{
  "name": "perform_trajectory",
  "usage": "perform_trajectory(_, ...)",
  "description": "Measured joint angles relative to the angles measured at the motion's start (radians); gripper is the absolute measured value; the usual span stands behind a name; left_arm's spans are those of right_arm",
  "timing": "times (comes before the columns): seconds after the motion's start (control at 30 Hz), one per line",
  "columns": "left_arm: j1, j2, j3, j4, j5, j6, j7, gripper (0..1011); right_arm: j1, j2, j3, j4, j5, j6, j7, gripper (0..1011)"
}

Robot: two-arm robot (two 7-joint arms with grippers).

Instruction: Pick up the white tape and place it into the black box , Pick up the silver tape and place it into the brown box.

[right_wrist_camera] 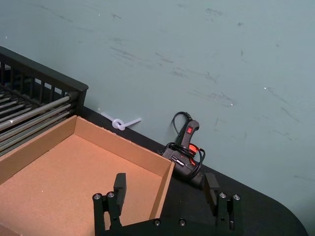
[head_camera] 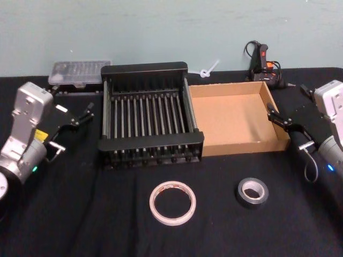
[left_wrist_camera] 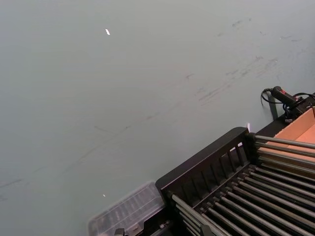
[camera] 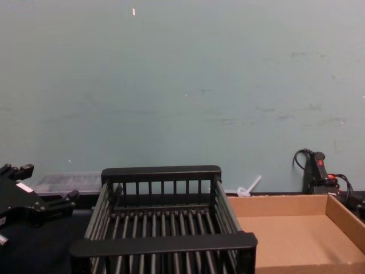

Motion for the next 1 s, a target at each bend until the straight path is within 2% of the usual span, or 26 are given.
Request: perform_trajectory(1.0, 0.000, 0.000, 0.000, 0.000, 0.000, 0.000, 0.000, 1001, 0.000, 0.000, 0.000, 0.000, 0.000, 0.000, 0.000, 1000)
